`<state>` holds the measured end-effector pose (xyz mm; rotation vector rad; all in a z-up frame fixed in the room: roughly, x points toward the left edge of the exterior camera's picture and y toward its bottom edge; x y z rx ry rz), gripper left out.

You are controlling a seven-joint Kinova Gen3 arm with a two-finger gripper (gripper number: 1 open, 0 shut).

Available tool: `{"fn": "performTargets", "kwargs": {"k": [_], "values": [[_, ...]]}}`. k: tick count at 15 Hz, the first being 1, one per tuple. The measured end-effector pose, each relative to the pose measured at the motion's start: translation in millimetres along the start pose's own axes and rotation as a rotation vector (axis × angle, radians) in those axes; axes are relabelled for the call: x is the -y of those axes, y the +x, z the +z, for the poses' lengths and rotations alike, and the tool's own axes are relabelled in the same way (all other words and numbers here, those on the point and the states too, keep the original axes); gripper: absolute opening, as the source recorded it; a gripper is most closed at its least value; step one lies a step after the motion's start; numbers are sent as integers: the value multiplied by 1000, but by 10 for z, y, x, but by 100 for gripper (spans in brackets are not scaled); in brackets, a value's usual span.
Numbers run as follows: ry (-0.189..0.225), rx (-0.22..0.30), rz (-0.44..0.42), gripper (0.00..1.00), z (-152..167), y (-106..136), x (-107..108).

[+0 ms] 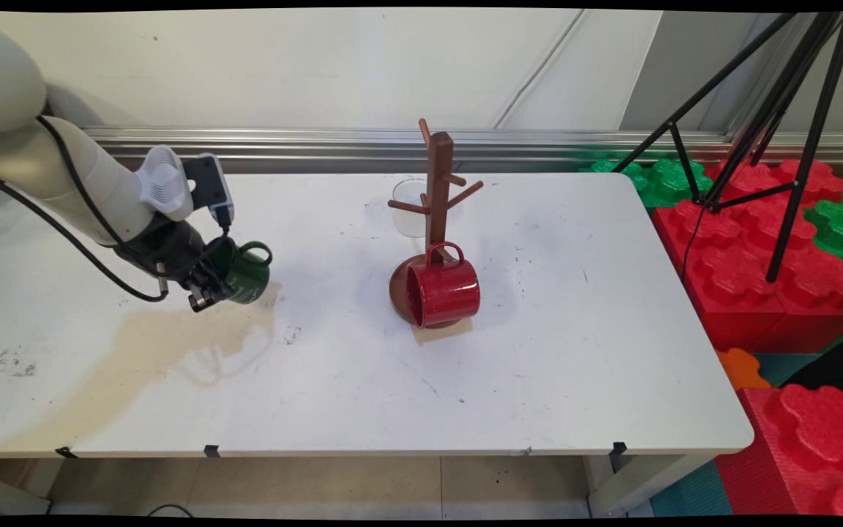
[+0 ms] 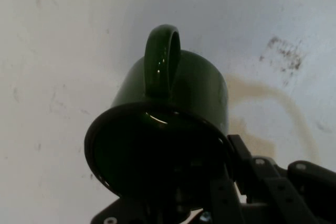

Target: Place the picked object on the table

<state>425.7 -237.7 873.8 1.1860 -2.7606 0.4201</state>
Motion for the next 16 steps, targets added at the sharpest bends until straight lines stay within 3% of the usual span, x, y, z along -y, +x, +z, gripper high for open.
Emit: {"fn": "performTargets", "kwargs": {"k": [9, 16], "values": [[18, 79, -7, 0, 211, 128, -3], [16, 108, -12, 0, 294, 227, -20]]}}
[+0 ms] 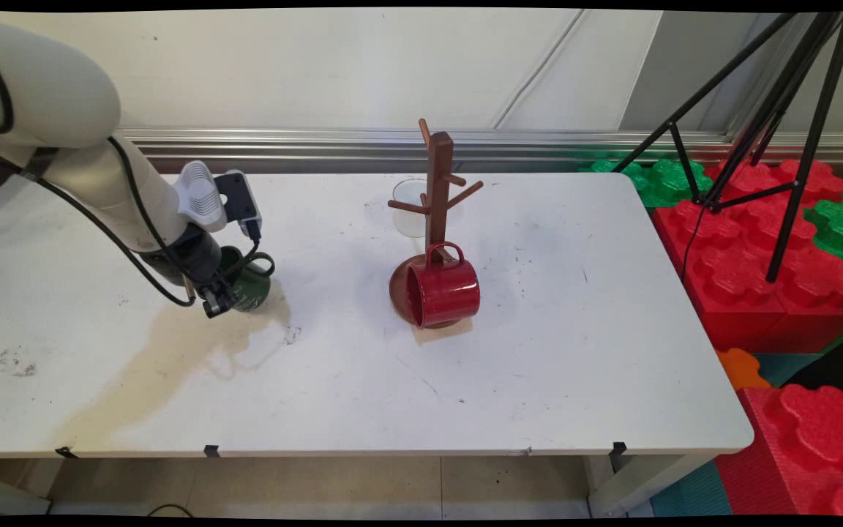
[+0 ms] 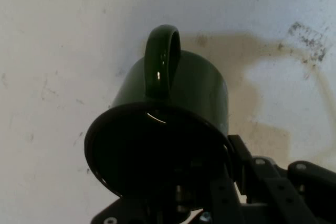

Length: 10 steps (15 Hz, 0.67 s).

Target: Place the picked object on the table

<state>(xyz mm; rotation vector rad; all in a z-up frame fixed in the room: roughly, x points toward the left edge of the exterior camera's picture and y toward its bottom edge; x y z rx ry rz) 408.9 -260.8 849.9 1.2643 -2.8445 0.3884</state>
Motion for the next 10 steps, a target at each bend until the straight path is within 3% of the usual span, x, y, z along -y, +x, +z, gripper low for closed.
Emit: {"fn": "performTargets", "kwargs": {"k": [10], "values": [[-16, 36, -3, 0, 134, 69, 23]]}}
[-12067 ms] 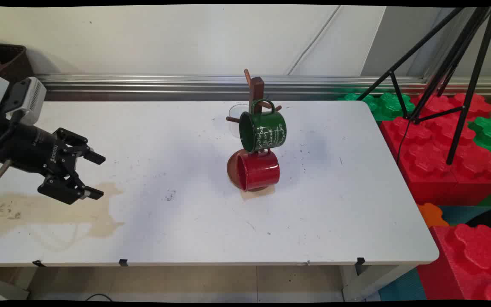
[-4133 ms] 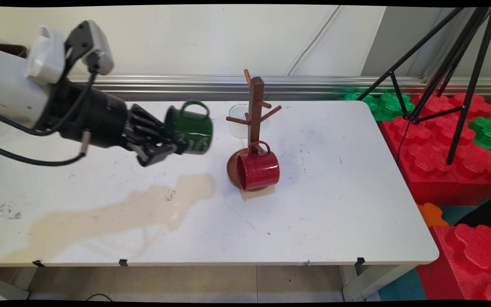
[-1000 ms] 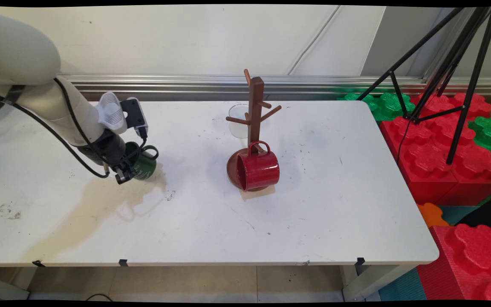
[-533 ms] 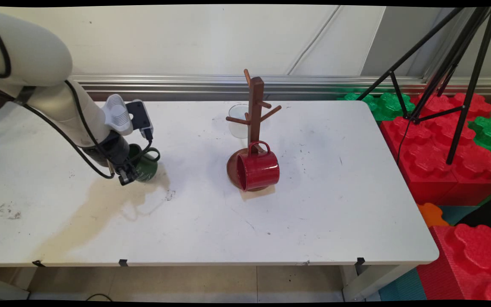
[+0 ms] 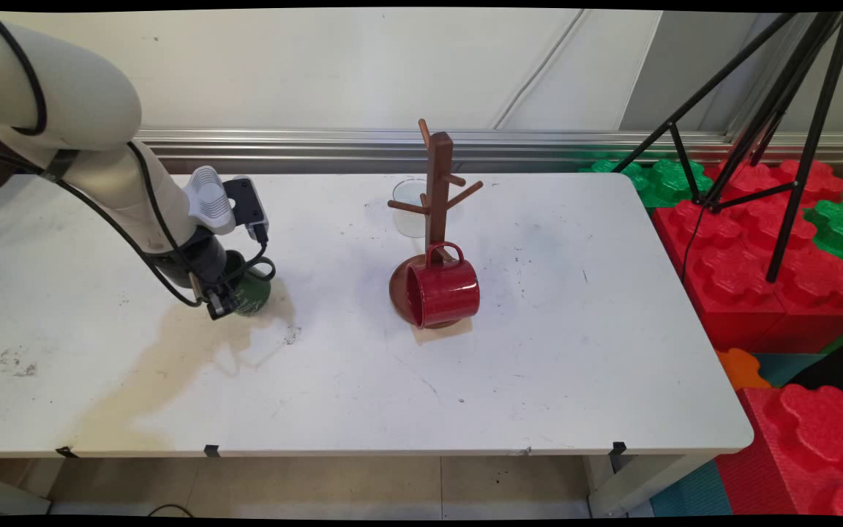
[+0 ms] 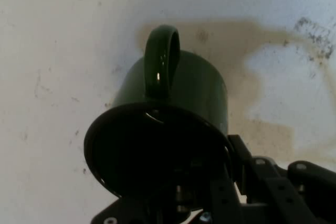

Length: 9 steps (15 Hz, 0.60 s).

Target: Place the picked object on the table

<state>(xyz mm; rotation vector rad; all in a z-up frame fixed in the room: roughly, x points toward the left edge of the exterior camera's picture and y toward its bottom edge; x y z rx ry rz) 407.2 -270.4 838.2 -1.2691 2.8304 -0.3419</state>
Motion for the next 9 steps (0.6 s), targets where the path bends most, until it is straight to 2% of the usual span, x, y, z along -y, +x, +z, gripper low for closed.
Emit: {"fn": "performTargets", "kwargs": {"k": [3, 4, 9], "values": [[-6, 4, 4, 0, 30, 26, 1], [-7, 4, 6, 100, 36, 37, 4], [-14, -5, 18, 100, 50, 103, -5]]}}
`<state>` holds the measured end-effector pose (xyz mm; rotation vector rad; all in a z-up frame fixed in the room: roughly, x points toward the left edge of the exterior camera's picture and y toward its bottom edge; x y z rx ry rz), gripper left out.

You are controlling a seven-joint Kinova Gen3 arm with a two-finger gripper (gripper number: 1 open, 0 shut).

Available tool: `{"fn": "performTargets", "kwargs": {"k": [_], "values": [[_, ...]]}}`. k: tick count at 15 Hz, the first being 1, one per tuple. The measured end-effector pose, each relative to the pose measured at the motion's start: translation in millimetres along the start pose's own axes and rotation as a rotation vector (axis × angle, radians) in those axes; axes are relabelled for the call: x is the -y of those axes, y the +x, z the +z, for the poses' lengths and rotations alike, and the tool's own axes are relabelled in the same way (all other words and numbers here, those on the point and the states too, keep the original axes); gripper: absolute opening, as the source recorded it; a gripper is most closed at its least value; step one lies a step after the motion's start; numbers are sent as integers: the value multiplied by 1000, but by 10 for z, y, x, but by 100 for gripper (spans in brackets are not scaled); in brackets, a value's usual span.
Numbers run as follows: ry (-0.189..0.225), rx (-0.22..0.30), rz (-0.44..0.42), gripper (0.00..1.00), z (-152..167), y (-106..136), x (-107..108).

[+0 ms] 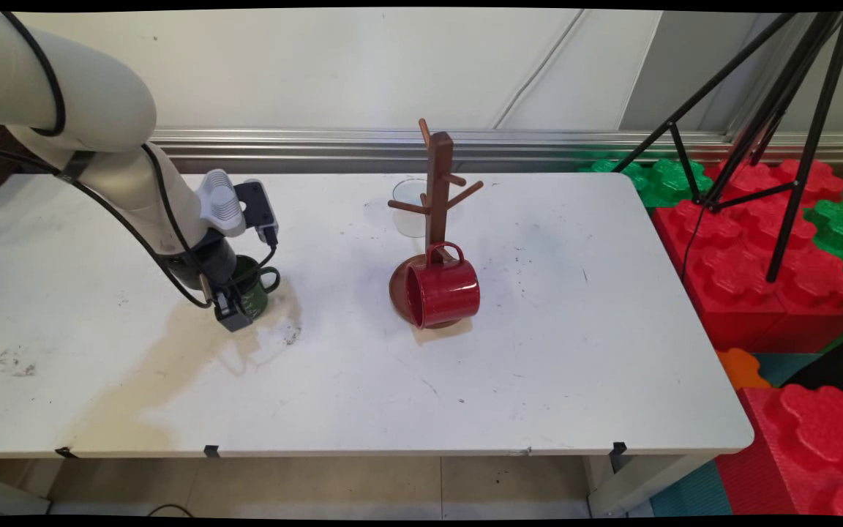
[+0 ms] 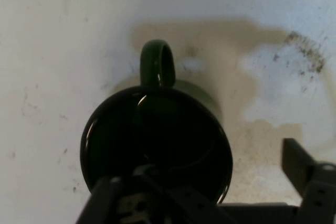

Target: Place the picked object on the table

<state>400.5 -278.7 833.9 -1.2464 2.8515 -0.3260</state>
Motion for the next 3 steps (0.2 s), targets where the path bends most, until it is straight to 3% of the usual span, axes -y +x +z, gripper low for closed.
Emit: {"fn": "performTargets", "kwargs": {"k": [3], "values": [[-2, -6, 5, 100, -1, 21, -6]]}}
